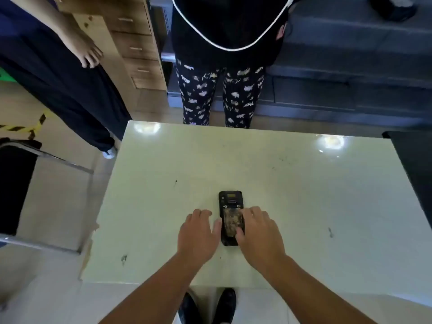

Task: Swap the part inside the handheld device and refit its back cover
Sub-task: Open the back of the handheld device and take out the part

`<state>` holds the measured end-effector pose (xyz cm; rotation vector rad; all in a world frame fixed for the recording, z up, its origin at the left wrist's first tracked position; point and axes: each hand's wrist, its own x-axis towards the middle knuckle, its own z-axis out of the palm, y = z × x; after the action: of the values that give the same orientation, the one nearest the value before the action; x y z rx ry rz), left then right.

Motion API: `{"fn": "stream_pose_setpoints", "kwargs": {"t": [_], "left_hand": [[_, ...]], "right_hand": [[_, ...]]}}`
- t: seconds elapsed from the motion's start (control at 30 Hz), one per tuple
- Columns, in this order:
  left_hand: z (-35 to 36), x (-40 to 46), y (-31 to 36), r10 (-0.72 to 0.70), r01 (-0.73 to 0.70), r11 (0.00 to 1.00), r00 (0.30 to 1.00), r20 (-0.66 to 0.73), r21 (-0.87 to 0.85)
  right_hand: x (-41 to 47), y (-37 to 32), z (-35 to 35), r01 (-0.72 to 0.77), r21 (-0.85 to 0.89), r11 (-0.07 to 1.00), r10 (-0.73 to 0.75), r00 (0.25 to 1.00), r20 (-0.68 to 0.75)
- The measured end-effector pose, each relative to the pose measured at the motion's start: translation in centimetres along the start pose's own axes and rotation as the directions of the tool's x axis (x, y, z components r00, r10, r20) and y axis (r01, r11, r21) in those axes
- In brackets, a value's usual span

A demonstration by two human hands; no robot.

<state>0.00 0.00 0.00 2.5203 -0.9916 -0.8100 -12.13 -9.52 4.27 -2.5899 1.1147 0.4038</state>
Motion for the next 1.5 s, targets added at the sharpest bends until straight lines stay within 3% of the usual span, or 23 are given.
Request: {"fn": "stream_pose_setpoints", "kwargs": {"t": [0.1, 0.2, 0.37, 0.57, 0.83, 1.23, 1.5], "left_hand": [[1.1, 0.9, 0.6, -0.051, 0.049, 0.966, 0.999, 0.002, -0.253], [1.6, 1.5, 1.8, -0.054, 0.071, 0.906, 0.997, 0.053, -0.416], [2.3, 1.9, 2.2, -0.125, 0.135, 0.850, 0.991, 0.055, -0.510], [2.6, 2.4, 2.6, -0.212, 0.224, 0.751, 0.973, 0.093, -0.622], [2.7, 2.0, 2.4, -0.221, 0.327, 0.716, 0.944, 0.243, -0.617], [2.5, 0.7, 2.5, -0.200, 0.369, 0.625, 0.928, 0.315, -0.688], [2.8, 0.0, 1.6, -0.256, 0.339, 0.595, 0.939, 0.228, -0.729]], "right_hand": [[1.1, 0.7, 1.3, -0.160, 0.189, 0.969, 0.154, 0.987, 0.046], [1.8, 0.8, 2.0, -0.249, 0.352, 0.902, 0.212, 0.967, 0.138], [2.2, 0.0, 3.0, -0.260, 0.470, 0.843, 0.213, 0.965, 0.152], [2.4, -1.0, 4.0, -0.327, 0.538, 0.777, 0.334, 0.938, 0.088], [1.2, -1.5, 4.5, -0.353, 0.549, 0.757, 0.405, 0.914, 0.029], [1.0, -2.7, 5.8, -0.434, 0.409, 0.803, 0.474, 0.880, 0.002], [1.7, -2.9, 6.7, -0.445, 0.258, 0.858, 0.477, 0.875, -0.078]]}}
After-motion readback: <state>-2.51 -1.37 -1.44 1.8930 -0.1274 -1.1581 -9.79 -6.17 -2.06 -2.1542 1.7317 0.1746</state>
